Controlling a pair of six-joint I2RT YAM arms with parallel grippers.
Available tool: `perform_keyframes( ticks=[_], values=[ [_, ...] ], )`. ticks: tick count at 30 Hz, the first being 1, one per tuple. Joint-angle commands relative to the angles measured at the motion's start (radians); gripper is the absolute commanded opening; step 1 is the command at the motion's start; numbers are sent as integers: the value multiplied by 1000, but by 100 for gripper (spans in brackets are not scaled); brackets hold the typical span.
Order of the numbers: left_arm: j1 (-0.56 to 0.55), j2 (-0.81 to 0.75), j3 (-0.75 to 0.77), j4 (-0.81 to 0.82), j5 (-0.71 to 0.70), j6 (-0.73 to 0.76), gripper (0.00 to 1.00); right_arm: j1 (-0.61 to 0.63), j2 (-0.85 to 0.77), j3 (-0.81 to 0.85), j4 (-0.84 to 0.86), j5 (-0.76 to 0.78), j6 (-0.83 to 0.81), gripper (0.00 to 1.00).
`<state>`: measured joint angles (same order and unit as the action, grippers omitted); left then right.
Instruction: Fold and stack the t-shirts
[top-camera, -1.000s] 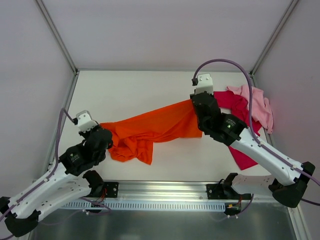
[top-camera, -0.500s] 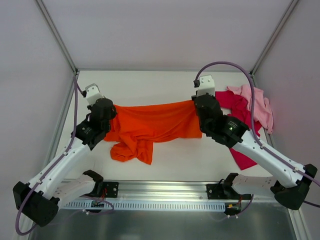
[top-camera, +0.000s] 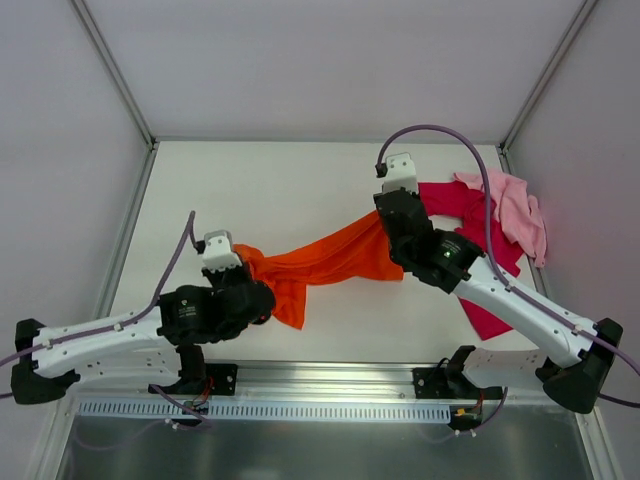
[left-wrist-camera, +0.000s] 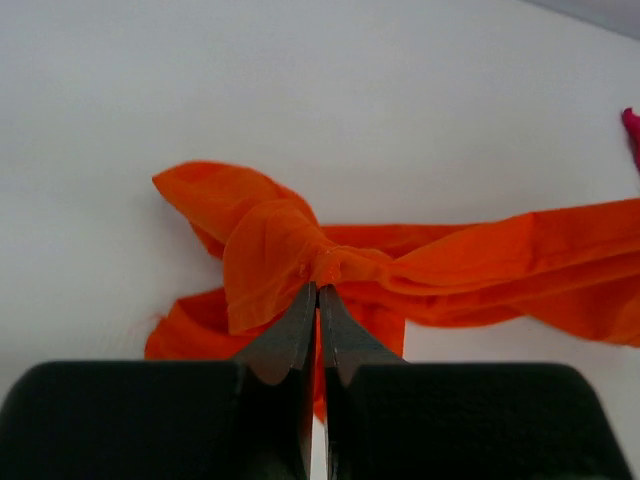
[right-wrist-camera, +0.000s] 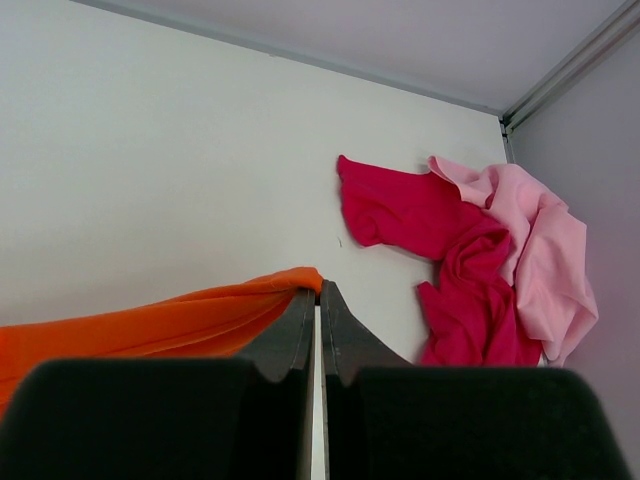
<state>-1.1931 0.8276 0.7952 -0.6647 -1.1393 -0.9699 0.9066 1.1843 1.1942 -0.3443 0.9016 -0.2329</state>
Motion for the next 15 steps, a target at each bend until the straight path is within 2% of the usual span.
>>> perform_keyframes(
  ticks=[1,2,3,5,8,12,15],
  values=[
    [-149,76,76,-548,-191,-648,0,-5,-20,-4,47,34,6,1],
    [-167,156,110,-704,-191,-724,0,-3,-18,-5,42,34,6,1],
    [-192,203,127,-802,-191,-921,0,-5,-15,-4,36,36,10,1],
    [-204,321,176,-849,-195,-909,0,-5,-14,-4,9,42,21,1],
    [-221,393,197,-848,-208,-940,0,-5,-40,-27,-22,65,38,1],
    [-235,371,165,-848,-200,-961,0,-3,-109,-62,-85,42,110,1],
    [-281,295,115,-846,-177,-977,0,0,-149,-90,-94,39,121,1]
  ],
)
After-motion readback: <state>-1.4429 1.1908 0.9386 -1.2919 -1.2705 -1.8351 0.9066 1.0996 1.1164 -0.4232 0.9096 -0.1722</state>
